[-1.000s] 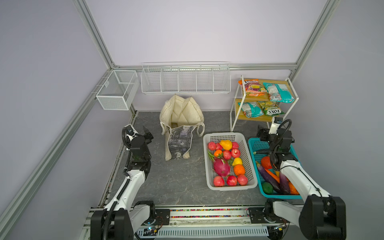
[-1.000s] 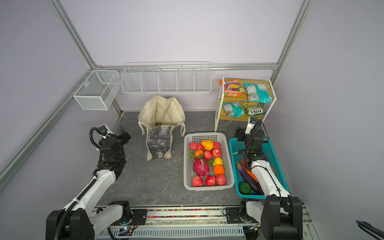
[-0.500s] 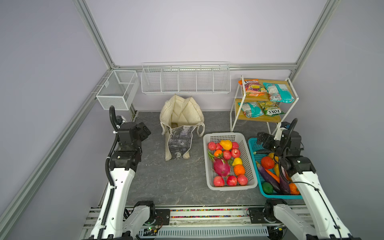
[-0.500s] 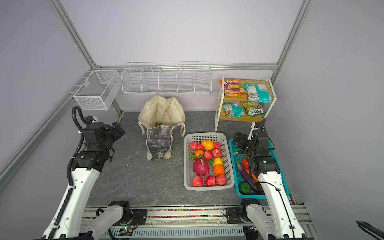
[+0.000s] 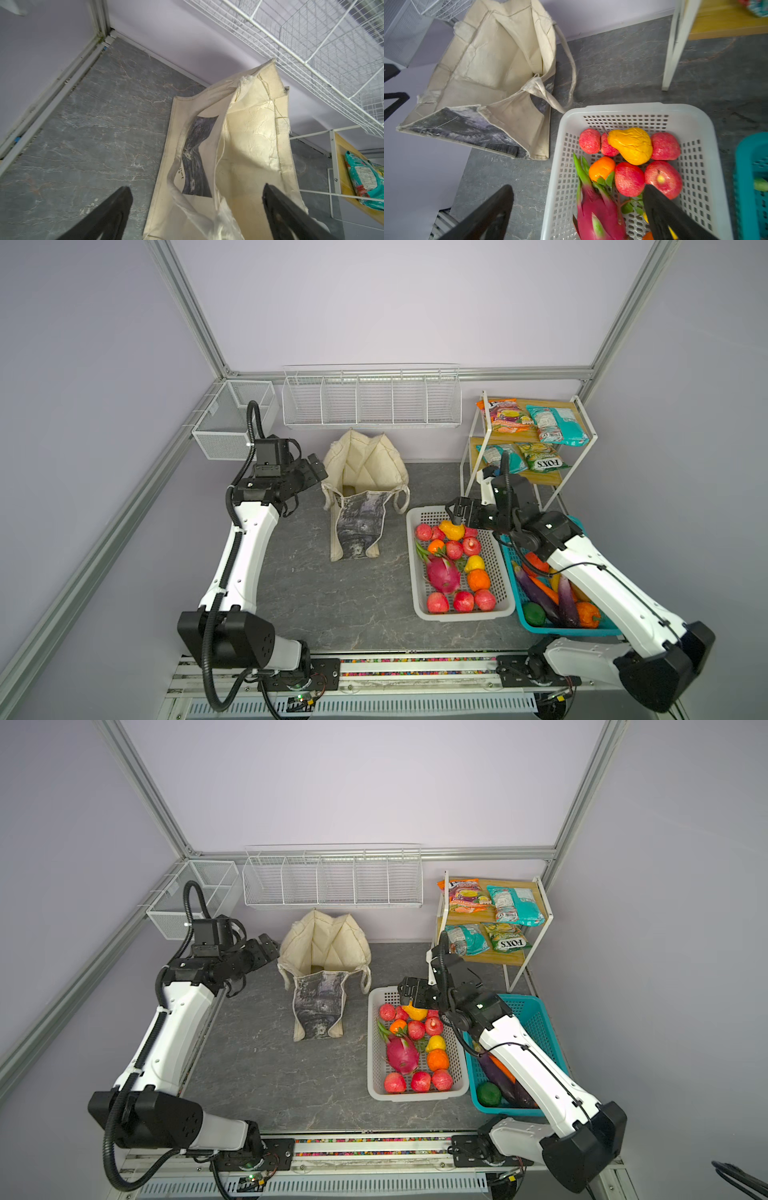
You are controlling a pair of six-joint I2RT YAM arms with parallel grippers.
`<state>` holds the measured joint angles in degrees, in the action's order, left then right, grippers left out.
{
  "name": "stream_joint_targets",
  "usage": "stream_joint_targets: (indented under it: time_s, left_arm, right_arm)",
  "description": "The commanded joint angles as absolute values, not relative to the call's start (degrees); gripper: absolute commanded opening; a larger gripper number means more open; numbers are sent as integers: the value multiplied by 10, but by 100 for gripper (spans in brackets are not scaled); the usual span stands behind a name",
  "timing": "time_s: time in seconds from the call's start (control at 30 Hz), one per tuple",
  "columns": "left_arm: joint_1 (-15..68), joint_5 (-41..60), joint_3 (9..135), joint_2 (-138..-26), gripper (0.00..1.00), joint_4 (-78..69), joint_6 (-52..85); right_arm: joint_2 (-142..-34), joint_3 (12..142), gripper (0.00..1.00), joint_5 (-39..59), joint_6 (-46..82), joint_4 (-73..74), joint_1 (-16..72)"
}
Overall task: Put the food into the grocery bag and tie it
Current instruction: 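Reach both grippers forward to the top edges of the cream tote bag, then grasp the bag's rim with the left gripper while the right gripper grasps the opposite rim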
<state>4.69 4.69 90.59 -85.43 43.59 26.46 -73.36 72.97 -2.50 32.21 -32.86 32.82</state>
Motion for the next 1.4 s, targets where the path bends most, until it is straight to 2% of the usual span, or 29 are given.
stream_joint_targets:
  time_s: [0.0,0.13,0.27,0.37,0.57,0.67,0.83,0.87,0.9,1.13,1.37]
  left_arm:
    - [60,71,953,-918,99,479,256]
    - [63,85,974,-966,90,479,256]
    - [63,94,990,-992,76,494,242]
    - [62,103,991,-998,58,497,231]
    - [51,136,989,-991,16,525,212]
    - [34,158,976,-977,0,538,202]
    - [22,177,948,-938,0,535,192]
    - [22,178,948,-934,0,540,189]
    - [22,181,948,-929,0,542,186]
    - [21,206,936,-910,0,552,177]
    - [20,221,924,-897,0,545,179]
  right_arm:
    - [-785,775,100,-26,343,-308,351]
    - [-853,830,99,-12,344,-308,364]
    - [-901,865,99,1,352,-299,365]
    - [-938,897,98,12,355,-300,365]
    - [-1003,956,97,29,358,-305,365]
    - [-1034,987,96,40,359,-307,364]
    - [-1075,1030,93,55,363,-307,364]
    - [-1083,1039,88,61,365,-305,364]
    - [-1091,1048,88,63,365,-306,364]
    - [-1172,1135,88,69,370,-323,348]
    - [-1312,1294,92,132,386,-403,342]
